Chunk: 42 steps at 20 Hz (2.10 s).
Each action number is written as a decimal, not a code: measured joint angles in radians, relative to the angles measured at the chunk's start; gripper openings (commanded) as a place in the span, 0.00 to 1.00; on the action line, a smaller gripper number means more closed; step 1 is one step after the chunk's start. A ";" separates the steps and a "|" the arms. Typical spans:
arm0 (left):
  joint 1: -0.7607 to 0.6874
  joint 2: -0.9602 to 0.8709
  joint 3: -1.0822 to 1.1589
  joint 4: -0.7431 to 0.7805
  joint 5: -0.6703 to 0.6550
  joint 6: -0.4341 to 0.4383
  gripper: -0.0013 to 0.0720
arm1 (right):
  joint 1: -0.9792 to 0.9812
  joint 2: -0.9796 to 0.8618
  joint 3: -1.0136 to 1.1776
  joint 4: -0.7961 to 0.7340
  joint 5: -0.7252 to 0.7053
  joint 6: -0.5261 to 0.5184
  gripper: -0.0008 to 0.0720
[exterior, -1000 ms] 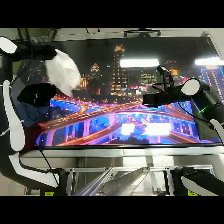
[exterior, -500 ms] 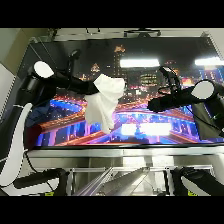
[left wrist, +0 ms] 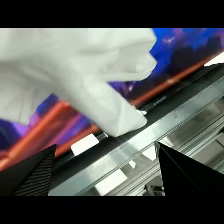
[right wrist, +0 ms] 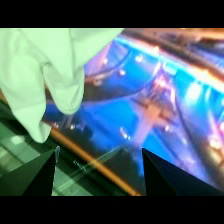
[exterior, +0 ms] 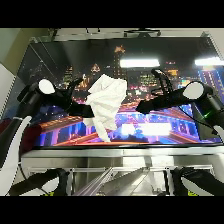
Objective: Fold the shirts.
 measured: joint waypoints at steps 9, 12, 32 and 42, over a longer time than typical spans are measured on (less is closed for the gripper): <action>-0.047 0.204 -0.452 -0.266 0.398 0.092 0.97 | -0.064 -0.520 0.291 0.183 -0.177 -0.117 0.79; -0.121 0.174 -0.496 -0.317 0.555 0.100 0.97 | -0.065 -0.674 0.407 0.301 -0.186 -0.141 0.77; 0.121 0.334 0.061 -0.446 0.315 0.114 0.04 | -0.240 -0.251 0.514 0.463 -0.067 -0.292 0.03; 0.269 0.387 0.315 -0.494 0.113 0.114 0.04 | -0.266 0.150 0.492 0.281 0.024 -0.261 0.03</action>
